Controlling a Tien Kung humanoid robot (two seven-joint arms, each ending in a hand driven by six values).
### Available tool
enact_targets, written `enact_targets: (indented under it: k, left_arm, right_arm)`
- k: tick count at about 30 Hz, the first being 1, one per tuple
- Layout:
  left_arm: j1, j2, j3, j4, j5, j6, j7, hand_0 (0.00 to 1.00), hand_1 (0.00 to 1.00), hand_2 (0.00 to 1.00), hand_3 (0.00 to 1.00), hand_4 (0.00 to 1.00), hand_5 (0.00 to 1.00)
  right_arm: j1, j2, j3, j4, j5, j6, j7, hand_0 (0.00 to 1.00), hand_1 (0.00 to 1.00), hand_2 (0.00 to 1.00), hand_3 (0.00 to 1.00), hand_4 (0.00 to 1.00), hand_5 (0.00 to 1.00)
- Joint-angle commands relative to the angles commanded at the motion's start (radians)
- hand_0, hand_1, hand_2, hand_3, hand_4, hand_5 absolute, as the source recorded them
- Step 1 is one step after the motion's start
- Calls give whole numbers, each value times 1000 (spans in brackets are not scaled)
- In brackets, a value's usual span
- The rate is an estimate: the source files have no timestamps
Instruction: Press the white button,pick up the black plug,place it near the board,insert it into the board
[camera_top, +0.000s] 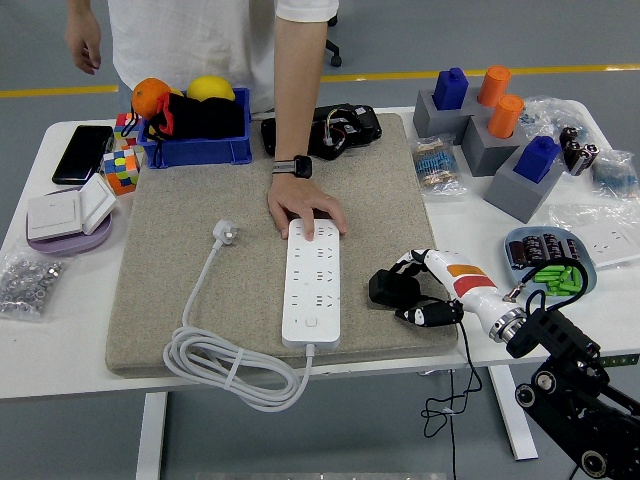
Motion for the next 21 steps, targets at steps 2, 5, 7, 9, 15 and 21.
enact_targets:
  k: [2, 5, 7, 9, 15, 21]
  left_arm:
    - [0, 0, 1, 0, -1, 0, 0, 467, 496, 510, 579, 572, 279]
    - [-1, 1, 0, 0, 0, 0, 0, 467, 496, 510, 579, 572, 279]
    - [-2, 1, 0, 0, 0, 0, -1, 467, 496, 510, 578, 572, 278]
    - [-3, 1, 0, 0, -1, 0, -1, 467, 496, 510, 578, 572, 278]
    - [-2, 1, 0, 0, -4, 1, -1, 467, 496, 510, 579, 573, 281]
    - [-2, 1, -1, 0, -4, 1, -1, 467, 496, 511, 578, 573, 280]
  right_arm:
    - [0, -1, 0, 5, 5, -4, 12, 477, 484, 462, 581, 888, 60]
    - [0, -1, -2, 10, 12, -12, 28, 477, 484, 462, 581, 888, 60]
    - [0, -1, -4, 13, 15, -16, 38, 366, 329, 278, 546, 820, 2]
    - [1, -1, -7, 15, 18, -21, 48, 366, 329, 278, 546, 820, 2]
    - [0, -1, -13, 22, 24, -24, 61, 294, 231, 204, 527, 770, 2]
    - [1, -3, -19, 61, 55, -37, 82, 275, 190, 173, 526, 766, 2]
